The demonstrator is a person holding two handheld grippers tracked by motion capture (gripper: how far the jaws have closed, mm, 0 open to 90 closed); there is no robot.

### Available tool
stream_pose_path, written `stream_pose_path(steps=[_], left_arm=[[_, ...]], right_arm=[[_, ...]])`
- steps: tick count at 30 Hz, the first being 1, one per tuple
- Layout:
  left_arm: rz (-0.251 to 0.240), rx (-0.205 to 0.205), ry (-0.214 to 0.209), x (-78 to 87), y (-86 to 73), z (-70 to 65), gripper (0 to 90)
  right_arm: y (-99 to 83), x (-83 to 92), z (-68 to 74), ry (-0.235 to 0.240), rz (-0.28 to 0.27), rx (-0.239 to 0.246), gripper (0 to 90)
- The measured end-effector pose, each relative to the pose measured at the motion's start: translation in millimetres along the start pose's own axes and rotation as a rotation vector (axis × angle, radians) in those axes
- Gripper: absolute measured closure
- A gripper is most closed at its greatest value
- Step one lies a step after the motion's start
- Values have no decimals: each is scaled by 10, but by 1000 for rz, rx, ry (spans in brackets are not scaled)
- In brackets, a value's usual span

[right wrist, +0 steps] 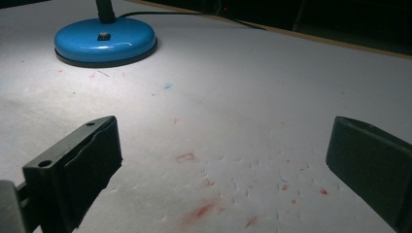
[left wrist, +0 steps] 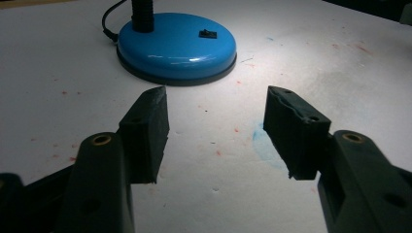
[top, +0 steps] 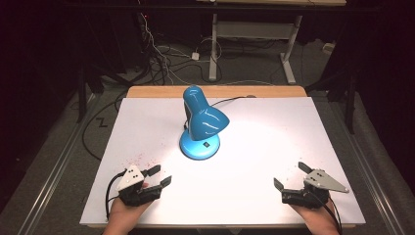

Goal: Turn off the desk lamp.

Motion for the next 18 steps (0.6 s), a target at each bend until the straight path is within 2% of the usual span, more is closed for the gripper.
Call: stream_pose_path(steps=[4, 5, 9, 17, 18], left_arm=[[1, -3, 1, 13, 2, 3, 482], [1, -6, 2, 17, 2, 2, 524], [6, -3, 2, 18, 0, 3, 586], [25, 19, -15, 8, -5, 10, 673], [25, 23, -16, 11, -5, 9, 709]], right_arm=[[7, -2, 16, 3, -3, 3, 3], [8, 2, 29, 6, -2, 4, 3], [9, 4, 27, 7, -5, 9, 3], [14, 10, 37, 9, -6, 7, 3], [15, 9, 38, 9, -7, 8, 3]])
Point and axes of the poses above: each handheld gripper's, and its own axes: x roughly backward along the jaws, y roughly out of its top, z roughly to its left, the point moved 5 cm from there along -x, roughly forward along the jaws, and after that the axes turned 11 degrees about -y, right-handed, at the moved point
